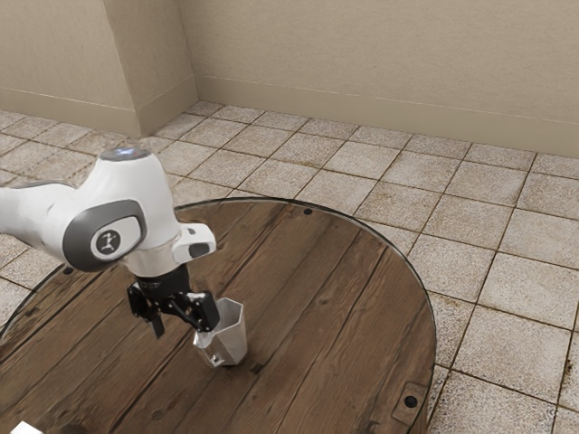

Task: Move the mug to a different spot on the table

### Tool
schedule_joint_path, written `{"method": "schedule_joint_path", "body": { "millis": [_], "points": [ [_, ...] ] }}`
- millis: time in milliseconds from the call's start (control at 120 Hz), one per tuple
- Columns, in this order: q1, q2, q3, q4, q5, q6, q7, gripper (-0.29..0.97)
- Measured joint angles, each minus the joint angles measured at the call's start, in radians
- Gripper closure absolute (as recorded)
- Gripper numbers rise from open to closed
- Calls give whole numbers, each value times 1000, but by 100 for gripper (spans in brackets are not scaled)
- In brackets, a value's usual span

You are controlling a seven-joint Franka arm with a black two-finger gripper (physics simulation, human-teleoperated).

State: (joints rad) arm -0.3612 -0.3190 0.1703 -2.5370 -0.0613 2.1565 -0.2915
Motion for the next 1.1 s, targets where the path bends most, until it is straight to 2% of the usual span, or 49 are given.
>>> {"method": "schedule_joint_path", "body": {
  "millis": [142,333,517,667,833,1100],
  "points": [
    [-39,40,0,-63,1,120,-39,0],
    [-40,142,1,-73,17,248,-66,0],
    [-20,169,2,-68,79,320,-75,0],
    [-25,176,1,-67,175,357,-77,1],
    [-29,182,2,-72,218,378,-78,12],
    [-28,177,2,-83,230,391,-81,34]
  ]
}}
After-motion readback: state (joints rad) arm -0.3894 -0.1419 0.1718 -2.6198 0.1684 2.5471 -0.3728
